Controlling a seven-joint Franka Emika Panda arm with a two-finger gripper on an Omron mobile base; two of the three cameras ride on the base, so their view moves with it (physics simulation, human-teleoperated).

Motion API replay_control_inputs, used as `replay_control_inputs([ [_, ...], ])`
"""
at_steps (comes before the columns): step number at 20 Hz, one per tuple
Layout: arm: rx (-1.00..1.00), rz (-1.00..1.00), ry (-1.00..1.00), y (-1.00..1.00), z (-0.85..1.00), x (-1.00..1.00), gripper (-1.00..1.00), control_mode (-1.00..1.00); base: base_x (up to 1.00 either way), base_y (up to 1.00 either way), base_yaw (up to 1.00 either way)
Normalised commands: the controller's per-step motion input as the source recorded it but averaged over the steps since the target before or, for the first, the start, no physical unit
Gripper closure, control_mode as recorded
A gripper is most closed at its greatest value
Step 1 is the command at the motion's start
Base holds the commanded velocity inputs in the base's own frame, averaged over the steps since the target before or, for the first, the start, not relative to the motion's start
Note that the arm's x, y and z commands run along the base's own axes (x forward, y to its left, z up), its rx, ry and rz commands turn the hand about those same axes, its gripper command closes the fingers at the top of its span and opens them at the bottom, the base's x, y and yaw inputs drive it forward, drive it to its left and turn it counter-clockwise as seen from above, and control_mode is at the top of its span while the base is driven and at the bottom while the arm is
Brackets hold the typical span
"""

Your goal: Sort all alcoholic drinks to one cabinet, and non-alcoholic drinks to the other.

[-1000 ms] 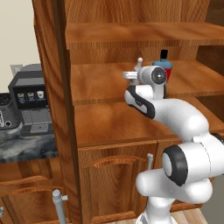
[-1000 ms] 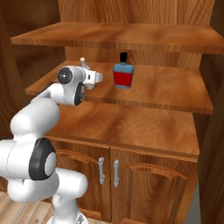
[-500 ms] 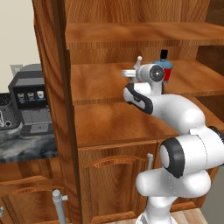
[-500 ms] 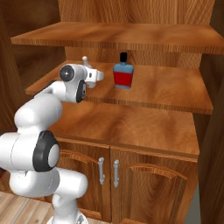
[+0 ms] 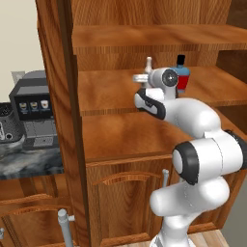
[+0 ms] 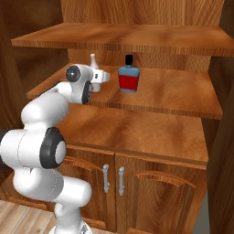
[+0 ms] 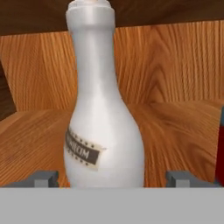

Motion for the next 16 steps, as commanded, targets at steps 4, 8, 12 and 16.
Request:
replay_control_inputs([
  [4,0.0,0.0,0.0,0.0,0.0,0.06,-1.0,-1.0,0.0,0.0,0.0],
  [8,0.0,0.0,-0.03,0.0,0.0,0.0,-1.0,-1.0,0.0,0.0,0.0],
  [12,0.0,0.0,-0.06,0.0,0.0,-0.47,-1.0,-1.0,0.0,0.0,0.0],
  [16,0.0,0.0,-0.01,0.0,0.0,-0.95,-1.0,-1.0,0.0,0.0,0.0],
])
